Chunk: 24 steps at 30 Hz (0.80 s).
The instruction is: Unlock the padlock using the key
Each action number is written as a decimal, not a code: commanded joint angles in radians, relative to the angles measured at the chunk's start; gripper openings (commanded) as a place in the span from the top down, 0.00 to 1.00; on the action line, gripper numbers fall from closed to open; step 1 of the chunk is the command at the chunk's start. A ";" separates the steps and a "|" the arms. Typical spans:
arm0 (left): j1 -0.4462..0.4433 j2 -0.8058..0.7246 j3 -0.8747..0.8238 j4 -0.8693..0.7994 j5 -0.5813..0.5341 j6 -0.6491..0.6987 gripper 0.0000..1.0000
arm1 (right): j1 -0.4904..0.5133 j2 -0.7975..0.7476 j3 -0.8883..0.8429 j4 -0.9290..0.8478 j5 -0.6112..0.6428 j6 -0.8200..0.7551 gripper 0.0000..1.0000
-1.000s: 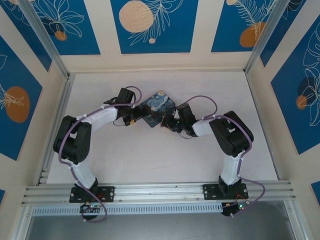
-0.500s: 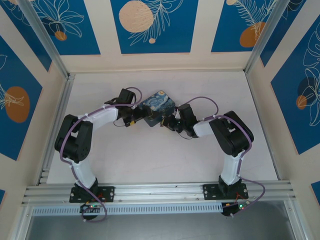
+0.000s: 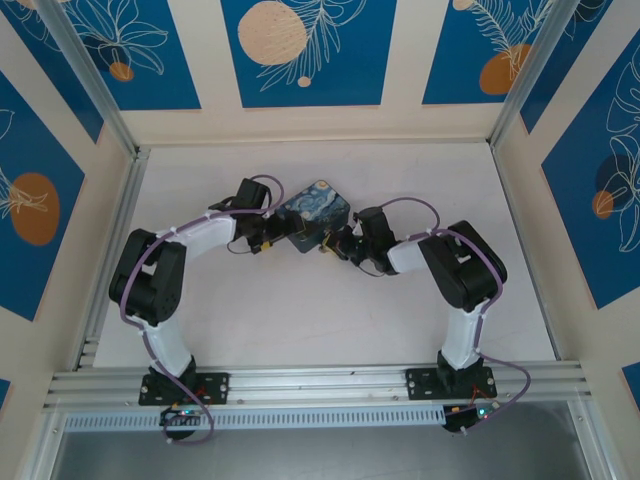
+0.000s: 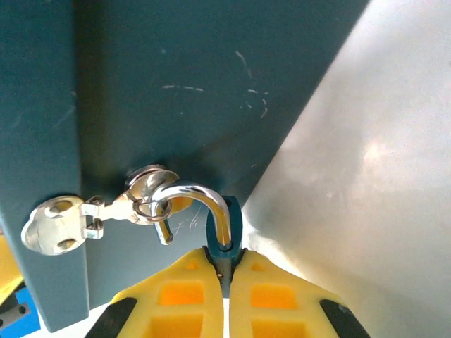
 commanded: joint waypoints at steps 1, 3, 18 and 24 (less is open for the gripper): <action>0.008 0.051 -0.033 -0.064 -0.023 -0.003 0.00 | -0.020 0.026 0.047 -0.023 0.007 0.050 1.00; 0.008 0.057 -0.031 -0.066 -0.023 -0.003 0.01 | -0.030 0.026 0.058 -0.029 0.010 0.061 1.00; 0.018 0.073 -0.027 -0.073 -0.017 -0.003 0.01 | -0.126 0.006 0.055 -0.047 -0.024 0.072 1.00; 0.019 0.079 -0.015 -0.080 -0.015 0.000 0.01 | -0.166 -0.021 0.029 -0.062 -0.082 0.054 1.00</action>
